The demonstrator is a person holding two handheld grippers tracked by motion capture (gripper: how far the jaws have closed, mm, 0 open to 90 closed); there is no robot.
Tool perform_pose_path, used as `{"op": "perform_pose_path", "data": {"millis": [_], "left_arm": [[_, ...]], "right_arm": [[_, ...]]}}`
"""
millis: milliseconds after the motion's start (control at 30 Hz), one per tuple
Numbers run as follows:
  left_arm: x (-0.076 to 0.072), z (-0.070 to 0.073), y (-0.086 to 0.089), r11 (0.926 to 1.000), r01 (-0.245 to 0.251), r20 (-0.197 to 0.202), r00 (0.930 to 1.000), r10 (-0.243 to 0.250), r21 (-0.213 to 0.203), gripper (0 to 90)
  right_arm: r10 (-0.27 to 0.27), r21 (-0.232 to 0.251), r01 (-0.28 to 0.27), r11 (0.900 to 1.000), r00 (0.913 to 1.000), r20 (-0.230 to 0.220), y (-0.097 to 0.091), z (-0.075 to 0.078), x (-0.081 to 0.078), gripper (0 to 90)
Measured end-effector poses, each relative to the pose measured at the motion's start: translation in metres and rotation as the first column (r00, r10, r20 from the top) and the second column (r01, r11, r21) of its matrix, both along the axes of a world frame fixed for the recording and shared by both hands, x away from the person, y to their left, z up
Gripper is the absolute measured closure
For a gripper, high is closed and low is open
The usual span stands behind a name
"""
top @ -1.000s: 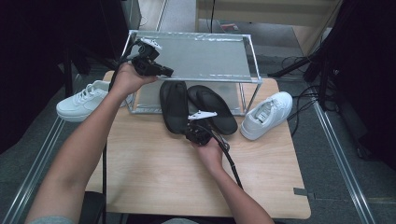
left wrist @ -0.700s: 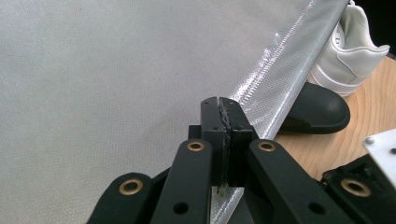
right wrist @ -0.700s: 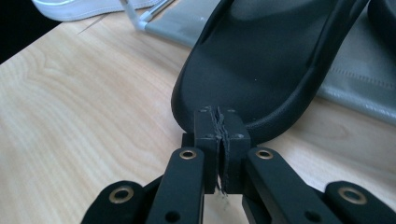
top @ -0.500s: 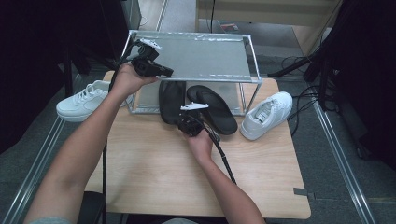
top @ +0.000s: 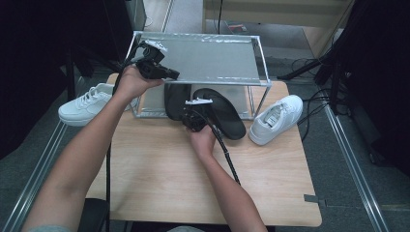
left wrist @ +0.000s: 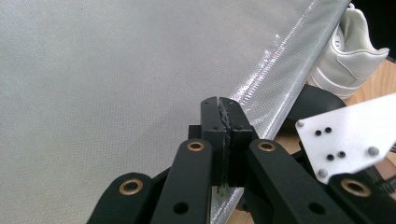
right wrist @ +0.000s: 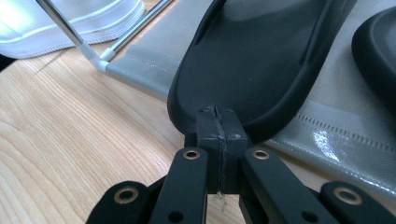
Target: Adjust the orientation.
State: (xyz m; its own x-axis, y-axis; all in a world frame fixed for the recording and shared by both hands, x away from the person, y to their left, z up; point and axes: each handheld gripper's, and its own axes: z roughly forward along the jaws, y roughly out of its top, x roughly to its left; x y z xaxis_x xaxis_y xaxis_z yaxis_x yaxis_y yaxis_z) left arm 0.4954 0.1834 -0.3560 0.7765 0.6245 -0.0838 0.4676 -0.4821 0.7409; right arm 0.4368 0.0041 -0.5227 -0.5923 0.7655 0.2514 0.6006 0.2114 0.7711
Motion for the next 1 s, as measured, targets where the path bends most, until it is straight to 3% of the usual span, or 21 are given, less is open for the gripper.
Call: {"op": "perform_pose_path", "data": {"millis": [167, 433, 700, 933, 1000], "left_arm": [[0.000, 0.000, -0.001, 1.0000, -0.006, 0.000, 1.0000, 0.006, 0.000, 89.9], [0.000, 0.000, -0.001, 0.9999, -0.010, -0.005, 0.9999, 0.010, -0.004, 89.9], [0.001, 0.000, 0.000, 0.9999, -0.009, -0.014, 0.9999, 0.009, -0.010, 89.9], [0.001, 0.000, 0.000, 1.0000, -0.006, -0.010, 0.9999, 0.006, -0.005, 89.9], [0.001, 0.000, 0.000, 0.9999, -0.009, -0.012, 0.9999, 0.009, -0.008, 89.9]], "right_arm": [[0.046, 0.007, -0.046, 0.9989, 0.9989, 0.010, -0.010, 0.008, -0.011, 90.0], [0.088, 0.005, -0.088, 0.9961, 0.9955, 0.037, -0.041, 0.021, -0.044, 90.0], [0.094, 0.009, -0.095, 0.9954, 0.9938, 0.058, -0.081, 0.035, -0.071, 90.0], [0.097, 0.018, -0.098, 0.9950, 0.9927, 0.072, -0.110, 0.035, -0.086, 90.0], [0.084, 0.008, -0.085, 0.9963, 0.9930, 0.083, -0.126, 0.034, -0.092, 90.0]]}}
